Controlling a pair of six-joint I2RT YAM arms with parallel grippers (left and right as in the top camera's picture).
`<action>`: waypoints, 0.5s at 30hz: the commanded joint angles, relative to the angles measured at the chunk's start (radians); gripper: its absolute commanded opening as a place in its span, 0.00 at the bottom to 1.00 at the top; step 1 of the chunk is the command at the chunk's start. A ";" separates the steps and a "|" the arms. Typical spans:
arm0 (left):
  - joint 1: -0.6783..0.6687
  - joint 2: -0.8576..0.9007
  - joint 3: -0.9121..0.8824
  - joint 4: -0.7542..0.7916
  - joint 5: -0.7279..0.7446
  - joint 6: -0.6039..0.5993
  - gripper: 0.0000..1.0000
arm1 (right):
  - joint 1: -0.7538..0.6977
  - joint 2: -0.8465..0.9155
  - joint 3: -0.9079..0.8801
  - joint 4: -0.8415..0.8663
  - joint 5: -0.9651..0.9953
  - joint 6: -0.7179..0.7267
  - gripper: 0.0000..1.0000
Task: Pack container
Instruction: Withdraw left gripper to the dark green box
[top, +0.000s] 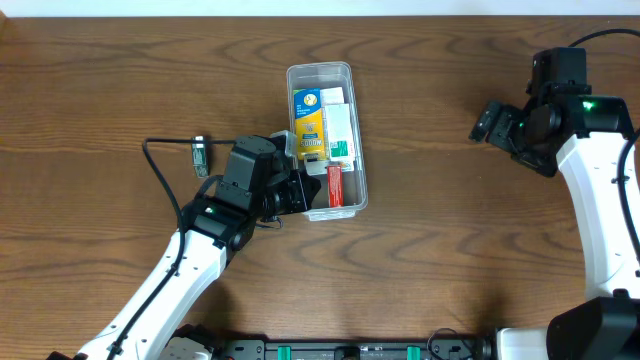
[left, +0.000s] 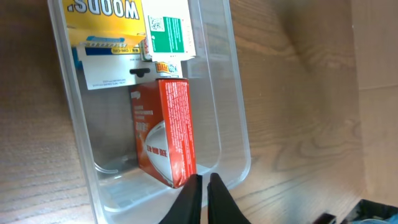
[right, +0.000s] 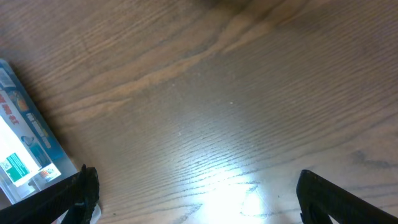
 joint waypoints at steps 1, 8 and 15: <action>0.005 -0.003 0.010 -0.002 -0.021 0.094 0.06 | -0.006 -0.008 0.003 -0.001 -0.001 0.007 0.99; 0.138 -0.051 0.024 -0.034 -0.072 0.136 0.07 | -0.006 -0.008 0.003 -0.001 -0.001 0.007 0.99; 0.377 -0.085 0.028 -0.086 -0.122 0.256 0.26 | -0.006 -0.008 0.003 -0.001 -0.001 0.007 0.99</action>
